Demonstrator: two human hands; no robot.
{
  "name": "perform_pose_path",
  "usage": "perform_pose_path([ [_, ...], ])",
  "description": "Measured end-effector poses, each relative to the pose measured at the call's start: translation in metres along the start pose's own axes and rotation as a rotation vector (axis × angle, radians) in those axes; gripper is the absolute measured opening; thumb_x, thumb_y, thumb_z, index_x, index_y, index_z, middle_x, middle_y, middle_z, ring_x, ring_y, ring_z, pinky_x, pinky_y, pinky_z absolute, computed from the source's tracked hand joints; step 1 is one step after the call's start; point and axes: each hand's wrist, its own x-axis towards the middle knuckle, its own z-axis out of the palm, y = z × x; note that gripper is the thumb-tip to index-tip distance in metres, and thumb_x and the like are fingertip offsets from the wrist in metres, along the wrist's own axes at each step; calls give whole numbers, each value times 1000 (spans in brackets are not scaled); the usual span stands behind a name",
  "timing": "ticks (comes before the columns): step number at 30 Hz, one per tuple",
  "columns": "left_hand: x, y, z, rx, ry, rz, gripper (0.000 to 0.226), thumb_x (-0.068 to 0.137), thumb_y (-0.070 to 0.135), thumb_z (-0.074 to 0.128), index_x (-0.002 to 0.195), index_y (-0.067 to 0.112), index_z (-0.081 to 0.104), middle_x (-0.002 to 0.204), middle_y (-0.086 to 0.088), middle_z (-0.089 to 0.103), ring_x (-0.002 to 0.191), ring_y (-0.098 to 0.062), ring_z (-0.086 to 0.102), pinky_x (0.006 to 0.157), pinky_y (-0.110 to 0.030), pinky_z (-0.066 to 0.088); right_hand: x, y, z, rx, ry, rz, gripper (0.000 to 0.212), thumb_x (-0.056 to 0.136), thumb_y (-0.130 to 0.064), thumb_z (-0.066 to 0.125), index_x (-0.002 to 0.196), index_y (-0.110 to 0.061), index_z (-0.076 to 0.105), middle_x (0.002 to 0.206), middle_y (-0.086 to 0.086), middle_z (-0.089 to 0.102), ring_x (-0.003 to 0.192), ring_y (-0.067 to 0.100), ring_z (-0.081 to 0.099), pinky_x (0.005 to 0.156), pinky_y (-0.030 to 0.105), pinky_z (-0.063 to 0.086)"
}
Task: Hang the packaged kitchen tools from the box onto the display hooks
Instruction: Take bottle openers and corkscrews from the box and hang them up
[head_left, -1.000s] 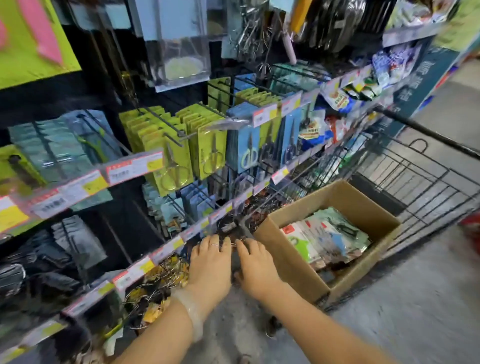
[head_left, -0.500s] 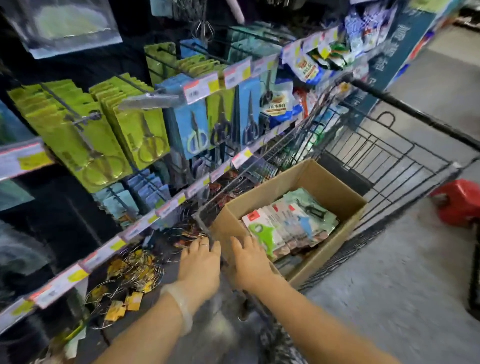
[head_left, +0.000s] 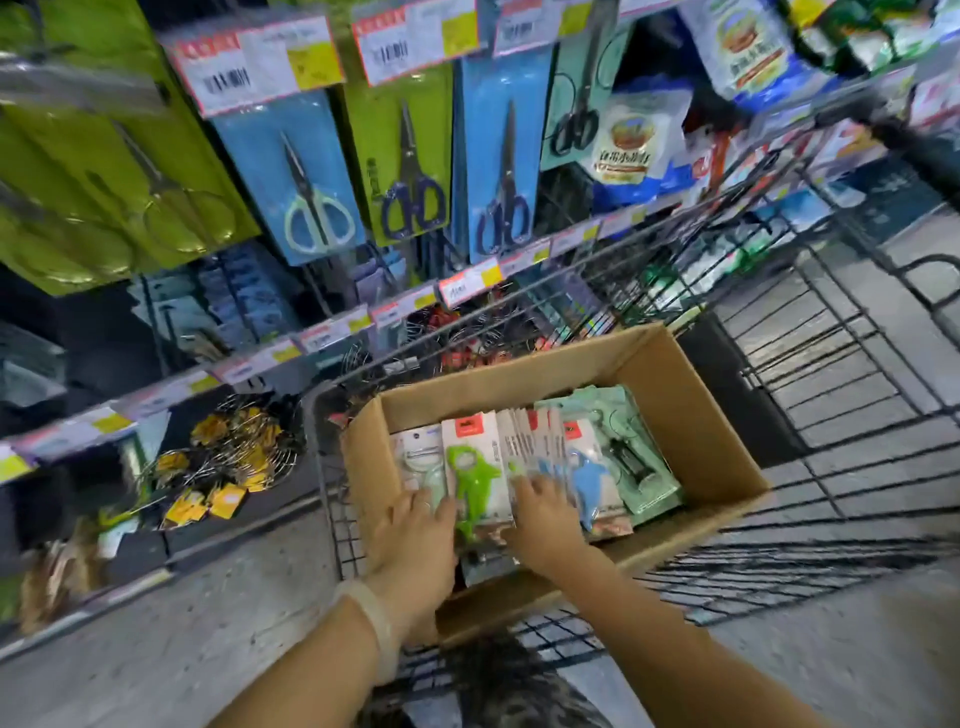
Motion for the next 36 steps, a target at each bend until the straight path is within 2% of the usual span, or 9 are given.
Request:
perform_pose_path([
  [8, 11, 7, 7, -19, 65, -157, 70, 89, 25, 53, 149, 21, 17, 153, -7, 13, 141, -28, 13, 114, -46, 22, 34, 15, 17, 77, -223, 13, 64, 91, -29, 58, 142, -15, 23, 141, 14, 31, 132, 34, 31, 106, 44, 34],
  [10, 16, 3, 12, -31, 164, -195, 81, 74, 29, 71, 144, 12, 34, 147, -16, 31, 129, -30, 28, 104, -50, 39, 45, 12, 20, 129, -243, 32, 64, 91, -31, 58, 143, -15, 23, 142, 15, 32, 131, 35, 32, 107, 44, 35],
  [12, 23, -7, 23, -64, 233, -217, 97, 41, 20, 88, 129, 2, 50, 124, -24, 56, 109, -38, 47, 79, -51, 55, 57, 9, 24, 184, -237, 62, 72, 89, -33, 61, 146, -16, 21, 143, 15, 33, 132, 35, 34, 106, 45, 35],
  [15, 26, -14, 36, -83, 190, -283, 112, 27, 16, 89, 126, -5, 43, 111, -28, 63, 95, -44, 64, 71, -51, 55, 72, 5, 30, 249, -215, 125, 83, 84, -35, 67, 147, -16, 17, 141, 13, 34, 130, 35, 37, 105, 46, 38],
  [19, 26, -17, 41, -148, 97, -319, 112, 39, 23, 91, 135, -9, 43, 122, -26, 59, 106, -42, 62, 79, -50, 54, 88, 0, 41, 244, -196, 177, 93, 80, -30, 73, 147, -13, 11, 142, 15, 31, 131, 34, 34, 105, 45, 36],
  [22, 28, -19, 49, -187, 113, -337, 112, 39, 22, 92, 134, -10, 43, 121, -27, 59, 100, -43, 64, 75, -50, 55, 96, -3, 46, 245, -164, 211, 93, 79, -19, 72, 147, -12, 9, 145, 17, 25, 132, 36, 32, 105, 45, 36],
  [26, 27, -17, 50, -251, 139, -336, 99, 80, 21, 71, 149, -1, 4, 151, -25, 25, 134, -40, 37, 108, -46, 35, 103, 1, 51, 293, -69, 260, 60, 83, -8, 62, 134, -9, 30, 137, 18, 35, 123, 35, 43, 102, 43, 41],
  [31, 28, -22, 58, -283, 151, -304, 106, 42, 9, 91, 134, -11, 42, 121, -31, 57, 98, -45, 64, 74, -49, 56, 105, 14, 41, 492, -80, 289, 32, 85, -12, 63, 114, -6, 50, 108, 9, 59, 104, 30, 57, 77, 31, 45],
  [36, 25, -18, 52, -353, 196, -317, 91, 90, 21, 57, 150, 5, -9, 156, -17, 10, 140, -33, 27, 112, -39, 28, 97, 35, 26, 588, -82, 300, 23, 89, -3, 56, 111, 0, 59, 106, 14, 64, 99, 27, 59, 73, 24, 40],
])
